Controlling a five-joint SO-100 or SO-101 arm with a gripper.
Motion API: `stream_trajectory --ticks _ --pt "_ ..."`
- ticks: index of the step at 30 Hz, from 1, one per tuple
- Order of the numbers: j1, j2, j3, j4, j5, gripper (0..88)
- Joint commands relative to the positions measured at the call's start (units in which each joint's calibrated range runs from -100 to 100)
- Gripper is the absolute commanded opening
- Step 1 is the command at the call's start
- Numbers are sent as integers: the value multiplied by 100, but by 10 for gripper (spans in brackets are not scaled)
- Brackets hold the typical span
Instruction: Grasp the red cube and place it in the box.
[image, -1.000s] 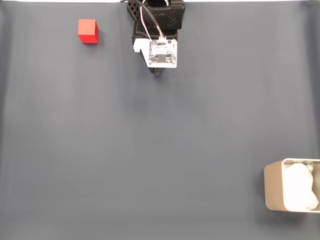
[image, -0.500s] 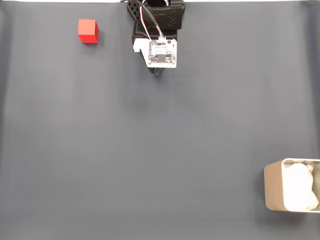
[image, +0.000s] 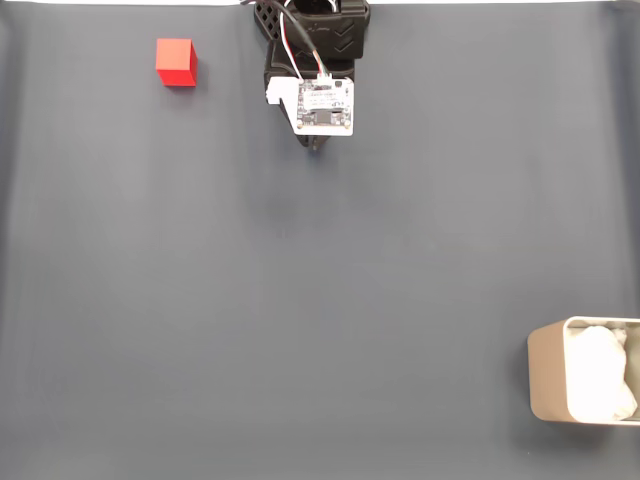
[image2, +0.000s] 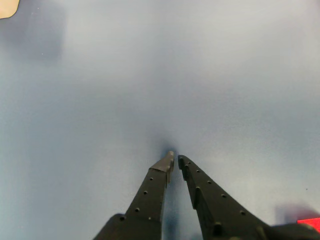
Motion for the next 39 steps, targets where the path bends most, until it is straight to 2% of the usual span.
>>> stream_trajectory --ticks 1,24,28,33,39 --pt "51 9 54 128 34 0" --pt "16 9 54 128 34 0" --pt "23 61 -19 -282 49 0" --pt "-27 589 -785 -1020 59 0" --pt "-261 1577 -2911 -1372 -29 0"
